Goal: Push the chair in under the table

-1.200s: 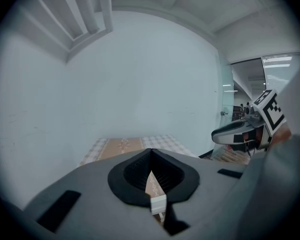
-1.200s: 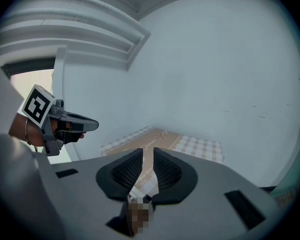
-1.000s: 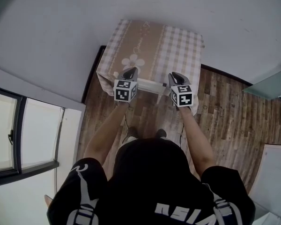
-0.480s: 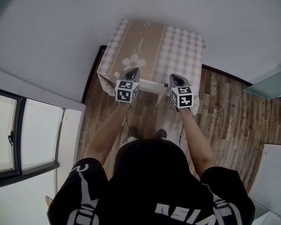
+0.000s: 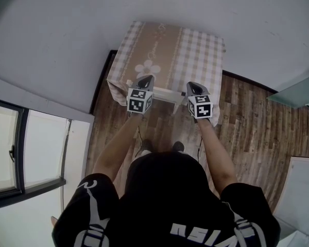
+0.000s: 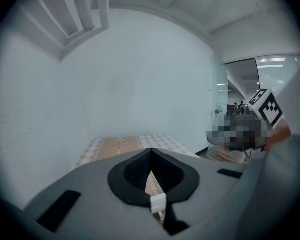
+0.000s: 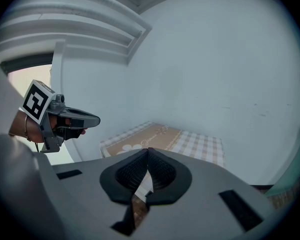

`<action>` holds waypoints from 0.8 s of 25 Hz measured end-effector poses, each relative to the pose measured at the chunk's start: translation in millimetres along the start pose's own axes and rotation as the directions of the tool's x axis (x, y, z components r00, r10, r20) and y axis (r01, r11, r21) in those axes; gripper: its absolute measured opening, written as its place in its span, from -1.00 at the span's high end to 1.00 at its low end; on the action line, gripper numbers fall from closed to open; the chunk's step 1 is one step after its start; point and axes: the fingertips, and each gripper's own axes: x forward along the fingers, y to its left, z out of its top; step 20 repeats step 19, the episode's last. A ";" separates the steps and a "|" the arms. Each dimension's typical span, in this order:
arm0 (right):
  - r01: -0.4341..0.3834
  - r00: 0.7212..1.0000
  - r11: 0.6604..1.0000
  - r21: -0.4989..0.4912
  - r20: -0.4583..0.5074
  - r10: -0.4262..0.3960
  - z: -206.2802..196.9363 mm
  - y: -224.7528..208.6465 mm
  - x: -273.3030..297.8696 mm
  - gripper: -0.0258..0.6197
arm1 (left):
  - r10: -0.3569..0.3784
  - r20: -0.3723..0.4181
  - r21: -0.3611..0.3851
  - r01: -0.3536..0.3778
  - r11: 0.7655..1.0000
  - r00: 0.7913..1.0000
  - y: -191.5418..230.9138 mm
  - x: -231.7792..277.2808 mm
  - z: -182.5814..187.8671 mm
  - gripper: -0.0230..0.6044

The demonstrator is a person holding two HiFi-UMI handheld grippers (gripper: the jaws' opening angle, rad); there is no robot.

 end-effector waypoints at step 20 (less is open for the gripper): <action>-0.006 1.000 1.000 -0.001 -0.014 0.006 -2.2 6.1 11.7 0.87 | -0.025 -0.017 0.036 0.026 0.999 1.000 8.9 8.3 -3.0 0.84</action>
